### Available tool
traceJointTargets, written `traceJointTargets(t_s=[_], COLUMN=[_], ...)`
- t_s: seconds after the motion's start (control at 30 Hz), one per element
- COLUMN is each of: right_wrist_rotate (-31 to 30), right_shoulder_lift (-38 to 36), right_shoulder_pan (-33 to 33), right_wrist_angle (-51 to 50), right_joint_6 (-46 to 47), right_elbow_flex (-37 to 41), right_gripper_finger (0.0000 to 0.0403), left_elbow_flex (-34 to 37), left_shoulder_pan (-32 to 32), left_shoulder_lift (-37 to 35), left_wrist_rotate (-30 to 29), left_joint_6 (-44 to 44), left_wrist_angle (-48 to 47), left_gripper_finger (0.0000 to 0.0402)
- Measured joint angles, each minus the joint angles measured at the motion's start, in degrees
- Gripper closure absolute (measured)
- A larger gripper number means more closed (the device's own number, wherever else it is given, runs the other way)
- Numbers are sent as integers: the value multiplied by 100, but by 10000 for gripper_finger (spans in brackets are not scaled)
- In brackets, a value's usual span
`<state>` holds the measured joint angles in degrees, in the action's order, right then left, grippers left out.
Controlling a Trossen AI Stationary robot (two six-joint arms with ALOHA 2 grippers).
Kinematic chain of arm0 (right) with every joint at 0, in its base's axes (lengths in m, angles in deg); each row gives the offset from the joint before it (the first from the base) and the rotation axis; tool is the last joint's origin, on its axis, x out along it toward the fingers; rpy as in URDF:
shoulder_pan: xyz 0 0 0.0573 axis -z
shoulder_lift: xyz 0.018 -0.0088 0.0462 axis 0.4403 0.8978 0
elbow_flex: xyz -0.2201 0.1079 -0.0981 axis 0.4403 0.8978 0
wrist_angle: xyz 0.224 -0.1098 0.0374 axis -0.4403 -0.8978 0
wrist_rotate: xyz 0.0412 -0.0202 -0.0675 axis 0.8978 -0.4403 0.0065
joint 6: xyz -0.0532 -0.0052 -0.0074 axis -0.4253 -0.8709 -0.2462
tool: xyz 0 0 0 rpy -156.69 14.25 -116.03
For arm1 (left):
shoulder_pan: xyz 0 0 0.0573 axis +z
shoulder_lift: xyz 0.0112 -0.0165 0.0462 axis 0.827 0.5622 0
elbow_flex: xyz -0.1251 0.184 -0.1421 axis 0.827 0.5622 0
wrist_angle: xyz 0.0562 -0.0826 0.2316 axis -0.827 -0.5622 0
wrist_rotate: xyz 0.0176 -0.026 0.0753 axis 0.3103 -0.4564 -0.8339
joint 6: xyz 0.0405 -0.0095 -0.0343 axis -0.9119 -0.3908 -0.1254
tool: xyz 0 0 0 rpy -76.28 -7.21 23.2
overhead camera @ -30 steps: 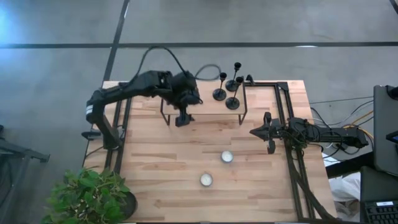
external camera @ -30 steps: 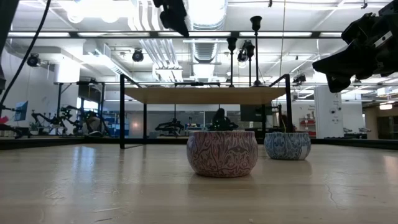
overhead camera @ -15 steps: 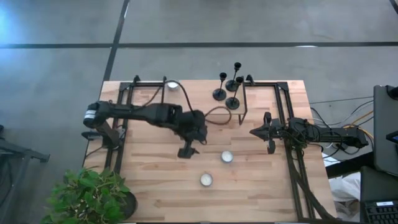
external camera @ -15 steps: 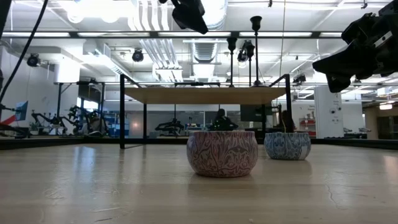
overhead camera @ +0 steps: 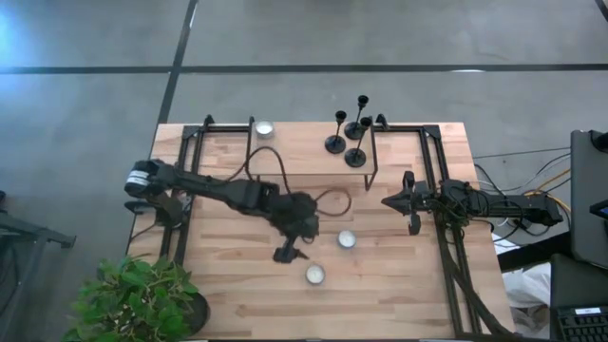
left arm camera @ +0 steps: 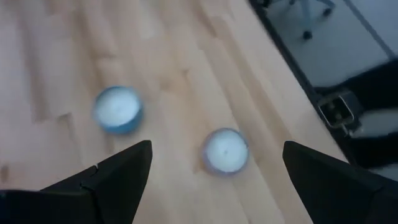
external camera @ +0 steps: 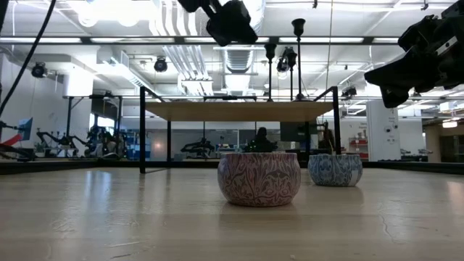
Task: Pick & Place candle stick holders
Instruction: Put the pink scented candle on the shelf
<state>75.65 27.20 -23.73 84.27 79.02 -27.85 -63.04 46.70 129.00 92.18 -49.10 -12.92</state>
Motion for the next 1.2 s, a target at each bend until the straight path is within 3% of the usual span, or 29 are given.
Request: traceJointTargets(t_s=[0.2, 0.43, 0.77, 1.2], right_wrist_rotate=[-2, -1, 0, -2], right_shoulder_lift=[0, 2, 0, -2], right_shoulder_pan=[-2, -2, -2, 0], right_wrist_angle=[0, -1, 0, 5], right_joint_6=[0, 0, 0, 0], right_elbow_flex=[0, 0, 2, 2], right_gripper_finger=[394, 394, 394, 394], left_elbow_flex=[747, 1352, 1174, 984], left_shoulder_pan=[-364, -605, -646, -737], left_shoulder_lift=[1, 126, 922, 1500], left_wrist_rotate=[35, 32, -417, -429], left_joint_6=[-1209, -909, -805, -947], left_wrist_angle=[709, 1553, 1734, 1737], left_gripper_finger=[35, 35, 35, 35])
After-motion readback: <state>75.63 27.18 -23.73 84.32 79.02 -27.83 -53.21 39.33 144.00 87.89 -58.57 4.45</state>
